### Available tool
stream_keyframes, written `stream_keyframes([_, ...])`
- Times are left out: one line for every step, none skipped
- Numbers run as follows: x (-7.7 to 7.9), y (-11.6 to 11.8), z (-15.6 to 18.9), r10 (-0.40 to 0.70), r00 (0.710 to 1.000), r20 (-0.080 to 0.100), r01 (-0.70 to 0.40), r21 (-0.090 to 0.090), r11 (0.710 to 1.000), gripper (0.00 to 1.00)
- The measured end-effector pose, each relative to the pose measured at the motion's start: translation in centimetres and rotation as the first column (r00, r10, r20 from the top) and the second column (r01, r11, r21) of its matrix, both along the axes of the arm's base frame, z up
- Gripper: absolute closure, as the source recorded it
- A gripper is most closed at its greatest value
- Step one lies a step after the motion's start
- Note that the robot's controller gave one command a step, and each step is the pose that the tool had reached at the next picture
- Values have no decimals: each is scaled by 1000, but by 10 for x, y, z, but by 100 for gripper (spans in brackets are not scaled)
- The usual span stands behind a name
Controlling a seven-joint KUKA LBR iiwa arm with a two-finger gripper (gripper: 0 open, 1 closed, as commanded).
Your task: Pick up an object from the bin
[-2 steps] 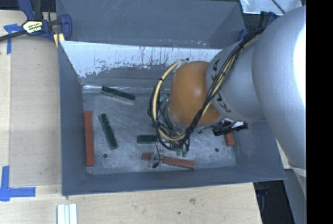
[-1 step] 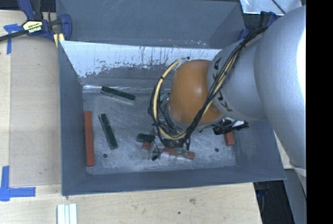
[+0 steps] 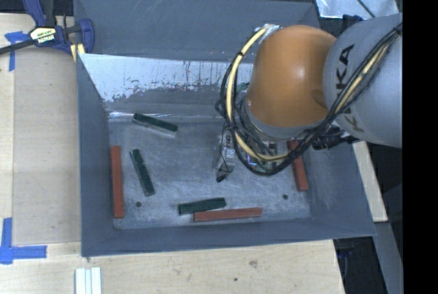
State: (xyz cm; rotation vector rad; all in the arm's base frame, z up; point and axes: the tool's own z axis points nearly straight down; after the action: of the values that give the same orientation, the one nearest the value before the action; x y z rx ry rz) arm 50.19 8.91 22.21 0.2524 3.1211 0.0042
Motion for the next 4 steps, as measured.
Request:
stream_keyframes([55,30,22,110,994,-3,-110,-1,994,100])
stream_keyframes([-5,59,-51,138,990,-18,-138,-1,990,100])
stream_keyframes([-1,57,-46,135,991,-8,-135,-2,991,0])
stream_keyframes([-7,19,-139,-164,986,-13,164,-3,986,0])
